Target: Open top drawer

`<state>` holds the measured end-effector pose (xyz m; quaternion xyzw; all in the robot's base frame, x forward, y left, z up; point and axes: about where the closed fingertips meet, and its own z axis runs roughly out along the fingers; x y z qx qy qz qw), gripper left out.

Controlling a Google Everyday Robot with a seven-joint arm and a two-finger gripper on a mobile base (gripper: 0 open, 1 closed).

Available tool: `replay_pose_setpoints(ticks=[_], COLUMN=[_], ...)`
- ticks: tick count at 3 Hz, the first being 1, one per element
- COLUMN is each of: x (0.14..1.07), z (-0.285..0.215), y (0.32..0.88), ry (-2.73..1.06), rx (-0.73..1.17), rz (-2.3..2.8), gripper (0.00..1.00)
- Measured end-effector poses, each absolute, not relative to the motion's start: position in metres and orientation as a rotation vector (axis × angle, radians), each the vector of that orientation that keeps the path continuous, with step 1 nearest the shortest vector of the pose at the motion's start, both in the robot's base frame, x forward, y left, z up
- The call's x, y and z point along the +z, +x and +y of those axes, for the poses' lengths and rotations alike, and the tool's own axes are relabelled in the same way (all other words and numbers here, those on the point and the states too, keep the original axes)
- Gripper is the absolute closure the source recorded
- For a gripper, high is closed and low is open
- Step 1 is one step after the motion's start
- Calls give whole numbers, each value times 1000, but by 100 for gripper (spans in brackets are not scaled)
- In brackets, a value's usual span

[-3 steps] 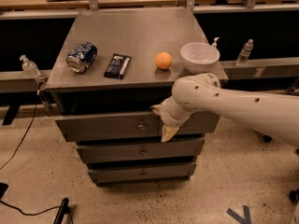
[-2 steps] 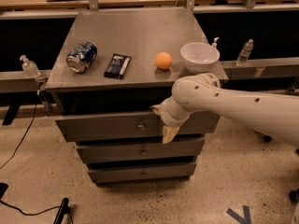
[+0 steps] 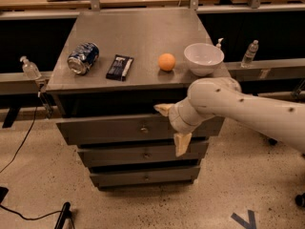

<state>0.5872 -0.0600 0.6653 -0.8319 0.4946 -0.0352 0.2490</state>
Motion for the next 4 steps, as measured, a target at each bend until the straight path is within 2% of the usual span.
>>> replay_pose_setpoints(ticks=[2, 4], x=[753, 744], z=[-69, -48], y=[523, 525], ry=[-2183, -2312], rx=[-73, -19], rz=[1136, 1054], gripper=[0, 5])
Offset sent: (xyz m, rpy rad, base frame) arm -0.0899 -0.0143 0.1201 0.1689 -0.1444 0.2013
